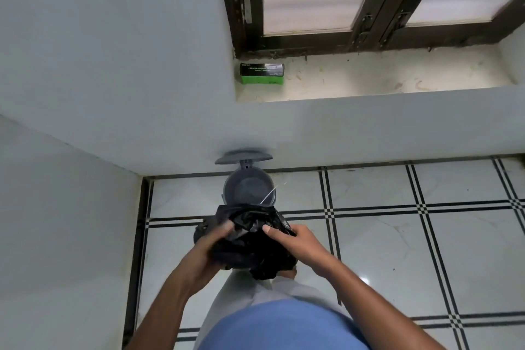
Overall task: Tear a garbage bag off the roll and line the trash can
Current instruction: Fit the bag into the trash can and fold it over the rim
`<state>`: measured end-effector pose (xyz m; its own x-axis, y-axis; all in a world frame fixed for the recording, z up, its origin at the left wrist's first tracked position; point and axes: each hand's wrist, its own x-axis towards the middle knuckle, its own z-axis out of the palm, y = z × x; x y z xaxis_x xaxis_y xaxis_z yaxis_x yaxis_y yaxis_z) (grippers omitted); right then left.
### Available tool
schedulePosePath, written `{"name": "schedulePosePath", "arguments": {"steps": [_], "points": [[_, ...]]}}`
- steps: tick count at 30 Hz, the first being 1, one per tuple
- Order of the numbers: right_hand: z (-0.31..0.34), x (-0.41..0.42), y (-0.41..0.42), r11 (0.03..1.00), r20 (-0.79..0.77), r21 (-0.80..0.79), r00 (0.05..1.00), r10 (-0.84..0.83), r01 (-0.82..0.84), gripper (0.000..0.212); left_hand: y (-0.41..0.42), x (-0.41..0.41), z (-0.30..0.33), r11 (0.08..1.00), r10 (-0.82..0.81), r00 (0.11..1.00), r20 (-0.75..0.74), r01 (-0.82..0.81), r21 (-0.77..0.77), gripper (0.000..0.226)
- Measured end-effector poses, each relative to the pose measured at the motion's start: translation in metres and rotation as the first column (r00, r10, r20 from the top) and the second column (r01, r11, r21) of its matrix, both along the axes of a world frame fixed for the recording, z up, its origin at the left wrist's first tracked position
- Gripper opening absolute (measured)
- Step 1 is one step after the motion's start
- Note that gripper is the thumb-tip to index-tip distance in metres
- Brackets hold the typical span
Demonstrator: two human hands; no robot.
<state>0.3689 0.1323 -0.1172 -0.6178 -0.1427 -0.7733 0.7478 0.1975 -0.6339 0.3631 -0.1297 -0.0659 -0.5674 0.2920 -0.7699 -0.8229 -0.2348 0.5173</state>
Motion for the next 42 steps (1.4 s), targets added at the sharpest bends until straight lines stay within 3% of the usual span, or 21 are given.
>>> {"name": "schedulePosePath", "arguments": {"steps": [1, 3, 5, 6, 8, 11, 14, 16, 18, 21, 26, 32, 38, 42], "points": [[-0.002, 0.000, -0.002, 1.000, -0.002, -0.007, 1.000, -0.028, 0.028, 0.053, -0.001, 0.001, -0.007, 0.983, -0.150, 0.988, -0.039, 0.145, -0.112, 0.041], [-0.011, -0.001, -0.008, 0.996, 0.011, -0.015, 0.996, -0.090, 0.091, 0.051, -0.006, 0.004, -0.025, 0.844, -0.405, 0.914, -0.031, 0.361, -0.397, 0.030], [-0.020, -0.004, -0.016, 0.995, 0.047, -0.003, 0.993, -0.104, 0.104, 0.059, -0.008, 0.007, -0.043, 0.687, -0.533, 0.846, 0.016, 0.444, -0.575, 0.013], [-0.027, -0.009, -0.022, 0.994, 0.057, 0.022, 0.993, -0.105, 0.104, 0.072, -0.010, 0.003, -0.054, 0.635, -0.556, 0.831, 0.030, 0.448, -0.630, 0.020], [-0.040, -0.012, -0.030, 0.995, 0.098, 0.029, 0.990, -0.099, 0.097, 0.098, -0.007, 0.000, -0.062, 0.668, -0.491, 0.871, 0.005, 0.380, -0.640, 0.035], [-0.069, -0.025, -0.049, 0.996, 0.160, 0.068, 0.984, -0.074, 0.064, 0.094, -0.009, -0.017, -0.098, 0.729, -0.365, 0.931, 0.026, 0.303, -0.613, 0.061], [-0.079, -0.043, -0.066, 0.994, 0.161, 0.089, 0.984, -0.072, 0.058, 0.075, -0.002, -0.042, -0.117, 0.858, -0.203, 0.966, 0.160, 0.254, -0.446, 0.030], [-0.105, -0.054, -0.075, 0.994, 0.187, 0.093, 0.980, -0.069, 0.053, 0.072, 0.002, -0.061, -0.139, 0.918, -0.094, 0.964, 0.251, 0.181, -0.352, 0.033], [-0.142, -0.059, -0.081, 0.988, 0.222, 0.151, 0.972, -0.070, 0.037, 0.082, -0.001, -0.076, -0.168, 0.945, -0.013, 0.964, 0.264, 0.099, -0.313, 0.036], [-0.252, -0.050, -0.082, 0.977, 0.276, 0.210, 0.956, -0.101, 0.043, 0.088, -0.001, -0.094, -0.225, 0.953, 0.052, 0.957, 0.284, 0.037, -0.299, 0.037], [-0.274, -0.102, -0.094, 0.968, 0.282, 0.191, 0.935, -0.213, 0.163, 0.086, -0.005, -0.114, -0.330, 0.948, 0.071, 0.945, 0.319, 0.035, -0.316, 0.040], [-0.348, -0.157, -0.101, 0.975, 0.222, 0.138, 0.954, -0.200, 0.172, 0.078, -0.025, -0.128, -0.425, 0.938, 0.135, 0.934, 0.332, -0.012, -0.348, 0.043], [-0.430, -0.186, -0.126, 0.983, 0.248, 0.091, 0.952, -0.178, 0.161, 0.087, -0.056, -0.140, -0.487, 0.916, 0.218, 0.944, 0.248, -0.110, -0.385, 0.032], [-0.468, -0.201, -0.132, 0.973, 0.170, 0.110, 0.961, -0.220, 0.204, 0.068, -0.063, -0.161, -0.520, 0.900, 0.193, 0.973, 0.125, -0.125, -0.417, 0.028]]}}
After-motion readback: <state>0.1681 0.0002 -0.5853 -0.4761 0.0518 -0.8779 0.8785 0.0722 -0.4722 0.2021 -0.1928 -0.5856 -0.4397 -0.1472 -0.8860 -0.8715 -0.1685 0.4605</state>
